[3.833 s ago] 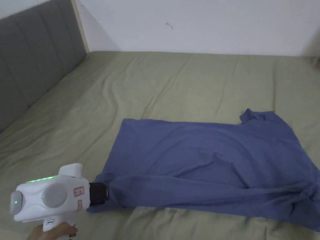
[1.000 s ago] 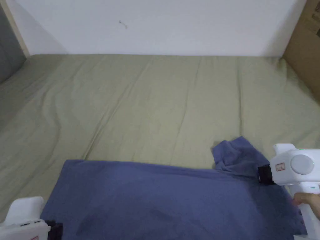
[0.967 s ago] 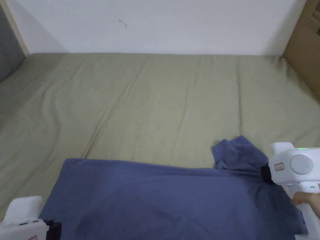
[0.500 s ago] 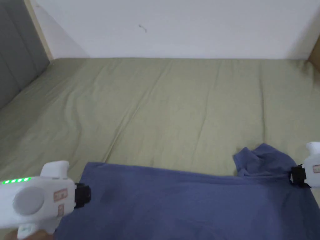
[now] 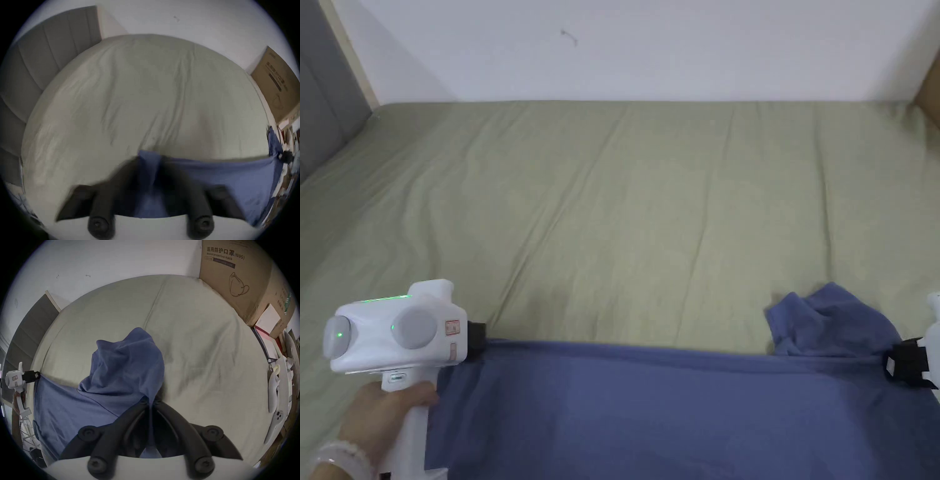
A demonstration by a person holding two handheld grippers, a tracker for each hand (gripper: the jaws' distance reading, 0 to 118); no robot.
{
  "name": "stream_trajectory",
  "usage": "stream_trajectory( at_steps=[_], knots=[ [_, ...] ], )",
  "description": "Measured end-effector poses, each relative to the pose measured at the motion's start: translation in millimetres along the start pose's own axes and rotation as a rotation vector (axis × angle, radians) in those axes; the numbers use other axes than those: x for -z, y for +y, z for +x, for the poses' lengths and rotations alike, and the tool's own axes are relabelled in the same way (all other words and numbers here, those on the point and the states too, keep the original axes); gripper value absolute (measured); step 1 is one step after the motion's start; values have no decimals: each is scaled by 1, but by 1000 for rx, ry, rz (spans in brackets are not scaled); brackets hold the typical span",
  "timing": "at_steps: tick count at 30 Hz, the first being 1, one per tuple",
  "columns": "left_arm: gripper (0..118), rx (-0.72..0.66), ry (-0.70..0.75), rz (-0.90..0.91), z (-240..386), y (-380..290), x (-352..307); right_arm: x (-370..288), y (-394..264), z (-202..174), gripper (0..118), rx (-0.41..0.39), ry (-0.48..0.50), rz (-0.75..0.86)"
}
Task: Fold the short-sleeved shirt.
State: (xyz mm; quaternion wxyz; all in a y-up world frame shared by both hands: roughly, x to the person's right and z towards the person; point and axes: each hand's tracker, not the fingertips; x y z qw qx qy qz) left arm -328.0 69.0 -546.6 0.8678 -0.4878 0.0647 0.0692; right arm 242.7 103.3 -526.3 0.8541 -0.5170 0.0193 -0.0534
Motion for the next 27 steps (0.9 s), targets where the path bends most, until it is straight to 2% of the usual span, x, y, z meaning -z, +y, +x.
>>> stream_trajectory(
  at_steps=[1, 4, 10, 18, 22, 26, 27],
  knots=[
    [3, 37, -14, -1, 0, -1, -4, -2, 0, 1, 1, -2, 8, -2],
    [3, 72, -9, -9, 4, -4, -23, -17, -1, 0, 1, 5, 21, 7],
    [3, 119, -52, 120, -4, -15, -112, -78, -21, 0, 1, 9, 35, 68],
    [3, 165, -87, 178, -36, -99, -209, -168, -118, 12, 1, 33, 72, 119],
    [3, 154, -82, 79, -57, -166, -215, -179, -186, 12, 1, 33, 82, 46],
    [3, 114, -62, -21, -74, -217, -191, -154, -253, 9, 1, 12, 50, -79],
    [3, 109, -56, -35, -74, -226, -188, -145, -262, 9, 1, 34, 39, -107]
  ],
)
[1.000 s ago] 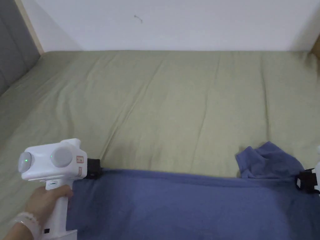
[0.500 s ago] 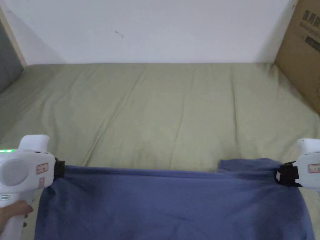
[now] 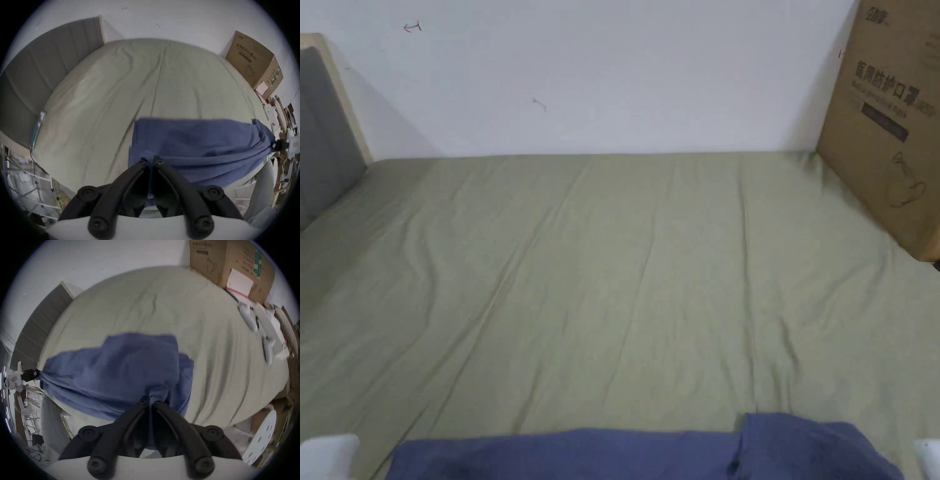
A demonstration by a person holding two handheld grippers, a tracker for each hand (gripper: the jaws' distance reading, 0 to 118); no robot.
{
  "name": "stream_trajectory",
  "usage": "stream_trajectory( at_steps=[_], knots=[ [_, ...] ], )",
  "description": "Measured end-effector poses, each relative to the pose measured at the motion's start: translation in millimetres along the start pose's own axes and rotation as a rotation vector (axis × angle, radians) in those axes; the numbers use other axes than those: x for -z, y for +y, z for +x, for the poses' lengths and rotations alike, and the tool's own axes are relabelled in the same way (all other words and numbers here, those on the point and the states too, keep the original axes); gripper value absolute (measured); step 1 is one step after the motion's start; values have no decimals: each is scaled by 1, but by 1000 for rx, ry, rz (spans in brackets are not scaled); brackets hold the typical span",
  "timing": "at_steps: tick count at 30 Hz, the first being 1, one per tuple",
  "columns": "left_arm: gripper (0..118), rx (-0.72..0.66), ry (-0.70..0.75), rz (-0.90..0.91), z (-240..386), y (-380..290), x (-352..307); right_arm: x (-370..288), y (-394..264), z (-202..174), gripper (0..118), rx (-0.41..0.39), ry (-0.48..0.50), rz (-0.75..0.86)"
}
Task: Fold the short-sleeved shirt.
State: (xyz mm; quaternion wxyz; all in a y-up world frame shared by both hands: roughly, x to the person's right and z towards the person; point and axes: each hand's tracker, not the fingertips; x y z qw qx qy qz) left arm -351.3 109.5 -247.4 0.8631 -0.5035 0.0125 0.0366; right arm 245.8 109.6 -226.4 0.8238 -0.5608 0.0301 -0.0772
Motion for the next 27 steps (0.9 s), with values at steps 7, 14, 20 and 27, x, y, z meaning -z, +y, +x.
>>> stream_trajectory(
  at_steps=[7, 14, 20, 27],
  knots=[
    [95, -41, 79, 50, -1, -7, -9, -8, -8, -18, 73, 10, -63, 61],
    [68, -171, -74, 222, -20, 10, -62, -54, 15, -84, 69, -203, -136, 260],
    [0, -231, -26, 187, -35, -10, -35, -19, 31, -157, 1, -215, 48, 295],
    [43, -485, -188, 100, -85, -34, -13, 33, 27, -231, 1, -259, 137, 215]
  ],
)
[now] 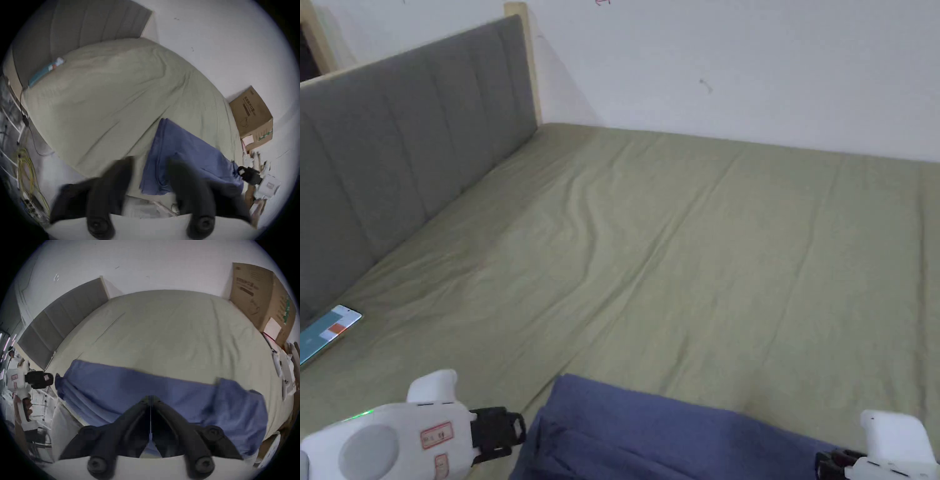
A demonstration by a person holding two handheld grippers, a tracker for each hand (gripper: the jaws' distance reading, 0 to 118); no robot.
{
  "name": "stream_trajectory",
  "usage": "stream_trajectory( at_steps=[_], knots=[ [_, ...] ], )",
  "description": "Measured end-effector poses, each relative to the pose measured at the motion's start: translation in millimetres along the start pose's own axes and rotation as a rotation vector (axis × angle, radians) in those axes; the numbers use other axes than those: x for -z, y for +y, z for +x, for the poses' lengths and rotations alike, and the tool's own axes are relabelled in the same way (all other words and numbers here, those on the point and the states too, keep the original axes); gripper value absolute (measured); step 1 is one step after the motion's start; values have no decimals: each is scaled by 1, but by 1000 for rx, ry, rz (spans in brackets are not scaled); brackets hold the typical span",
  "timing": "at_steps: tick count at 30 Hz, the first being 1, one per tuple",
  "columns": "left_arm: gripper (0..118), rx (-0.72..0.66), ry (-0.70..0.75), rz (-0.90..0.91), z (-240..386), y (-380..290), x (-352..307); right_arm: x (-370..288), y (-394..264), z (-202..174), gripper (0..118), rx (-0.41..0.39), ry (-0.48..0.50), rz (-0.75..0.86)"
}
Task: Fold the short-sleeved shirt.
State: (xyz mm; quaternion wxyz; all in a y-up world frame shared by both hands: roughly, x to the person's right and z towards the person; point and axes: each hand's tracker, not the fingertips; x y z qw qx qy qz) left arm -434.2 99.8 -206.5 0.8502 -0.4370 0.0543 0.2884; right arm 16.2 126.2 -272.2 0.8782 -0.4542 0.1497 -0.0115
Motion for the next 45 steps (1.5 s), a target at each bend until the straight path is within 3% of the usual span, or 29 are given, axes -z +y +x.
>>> stream_trajectory(
  at_steps=[2, 3, 9, 11, 13, 14, 15, 16, 18, 22, 25, 28, 36, 42, 43, 45],
  knots=[
    [102, -21, -24, -46, -9, 1, 17, 4, 0, -15, 1, -26, 11, -9],
    [112, -56, -54, -28, -9, -2, 18, 7, 1, -20, 1, -51, 13, -19],
    [112, -87, -347, -150, -20, -7, 56, 3, -1, -34, 1, -126, 3, -42],
    [112, -134, -304, -179, -22, -8, 70, 2, -2, -33, 1, -131, -3, -50],
    [106, -208, -371, -157, -28, -2, 66, -2, -5, -30, 1, -126, -14, -53],
    [68, -267, -400, -147, -32, 1, 61, -3, -7, -28, 1, -120, -17, -54],
    [12, -282, -425, -139, -30, 4, 59, -2, -10, -25, 1, -109, -19, -57],
    [9, -265, -397, -151, -30, 4, 63, 0, -11, -23, 1, -99, -18, -64],
    [8, -162, -255, -222, -21, -2, 78, 2, -14, -18, 1, -83, -12, -91],
    [8, -204, -299, -187, -14, 6, 64, -10, -20, -3, 1, -36, -10, -82],
    [8, -108, -227, -172, 8, 16, 44, -10, -18, -4, 1, 4, -4, -76],
    [8, -11, -249, -129, 48, 24, 21, -9, -16, -3, 1, 22, -25, -48],
    [8, 460, -341, -134, 213, 13, -10, -75, -35, 83, 1, 144, -58, 45],
    [9, 628, -428, -260, 310, -51, 30, -78, -56, 136, 1, 247, -95, 53],
    [10, 638, -436, -294, 321, -60, 42, -79, -60, 142, 1, 261, -99, 55],
    [33, 679, -443, -366, 336, -86, 66, -80, -69, 152, 1, 288, -105, 43]
  ],
)
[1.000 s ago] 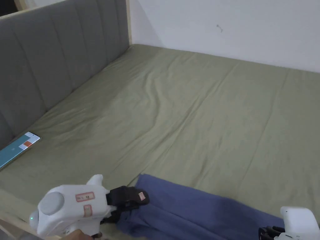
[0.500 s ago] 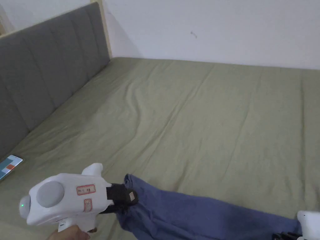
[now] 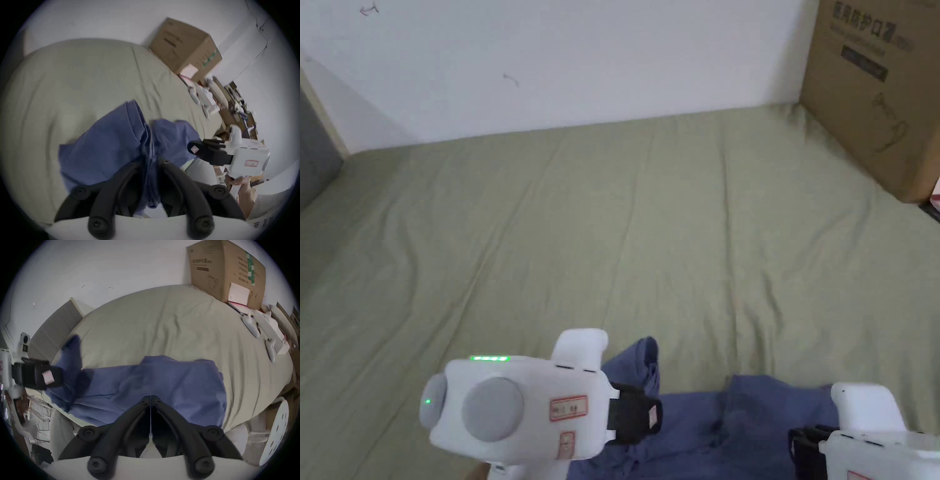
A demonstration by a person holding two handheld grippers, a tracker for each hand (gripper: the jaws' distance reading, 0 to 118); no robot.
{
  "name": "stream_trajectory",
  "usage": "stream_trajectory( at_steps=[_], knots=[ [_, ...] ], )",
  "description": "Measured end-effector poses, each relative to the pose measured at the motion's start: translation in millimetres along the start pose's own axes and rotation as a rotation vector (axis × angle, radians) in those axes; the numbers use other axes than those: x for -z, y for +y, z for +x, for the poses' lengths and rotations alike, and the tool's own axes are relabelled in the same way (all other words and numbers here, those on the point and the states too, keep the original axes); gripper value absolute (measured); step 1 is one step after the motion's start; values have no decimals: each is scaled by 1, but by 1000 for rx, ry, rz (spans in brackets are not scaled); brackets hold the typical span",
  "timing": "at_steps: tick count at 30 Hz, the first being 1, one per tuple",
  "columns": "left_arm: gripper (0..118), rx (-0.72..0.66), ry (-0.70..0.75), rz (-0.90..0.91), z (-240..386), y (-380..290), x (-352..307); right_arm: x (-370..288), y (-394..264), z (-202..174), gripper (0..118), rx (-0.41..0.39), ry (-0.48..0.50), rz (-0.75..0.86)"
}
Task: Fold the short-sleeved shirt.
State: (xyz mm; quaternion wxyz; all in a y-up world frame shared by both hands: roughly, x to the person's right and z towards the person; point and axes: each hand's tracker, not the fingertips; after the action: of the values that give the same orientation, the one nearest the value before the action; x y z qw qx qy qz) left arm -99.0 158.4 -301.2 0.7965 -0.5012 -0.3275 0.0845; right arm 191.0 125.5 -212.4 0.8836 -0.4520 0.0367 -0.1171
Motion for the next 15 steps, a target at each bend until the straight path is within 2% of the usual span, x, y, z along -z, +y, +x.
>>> stream_trajectory(
  at_steps=[1, 2, 3, 4, 6, 7, 8, 10, 13, 15],
  knots=[
    [57, -22, -12, -15, 4, -3, 10, -1, -3, 4, 1, 9, -7, 0],
    [98, -26, -44, -49, 6, -5, 23, -2, -6, 9, 1, 21, -15, 1],
    [116, -18, -58, -73, 6, -9, 33, -3, -9, 13, 1, 34, -20, -3],
    [118, -30, -46, -76, 6, -11, 38, -3, -11, 15, 1, 47, -21, -4],
    [99, -65, -46, -64, -7, -12, 32, -6, -14, 19, 1, 62, -17, -6],
    [84, -123, -74, -42, -15, -11, 26, -7, -15, 20, 1, 62, -18, -5],
    [54, -184, -90, -22, -25, -11, 17, -7, -15, 19, 1, 61, -22, -5],
    [3, -282, -100, 39, -43, -10, -3, -6, -13, 18, 1, 55, -27, -4],
    [0, -308, 28, 136, -61, -16, -21, -2, -10, 14, 1, 42, -21, 1],
    [0, -349, 34, 59, -72, -19, -15, 0, -8, 8, 1, 24, -17, 1]
  ],
)
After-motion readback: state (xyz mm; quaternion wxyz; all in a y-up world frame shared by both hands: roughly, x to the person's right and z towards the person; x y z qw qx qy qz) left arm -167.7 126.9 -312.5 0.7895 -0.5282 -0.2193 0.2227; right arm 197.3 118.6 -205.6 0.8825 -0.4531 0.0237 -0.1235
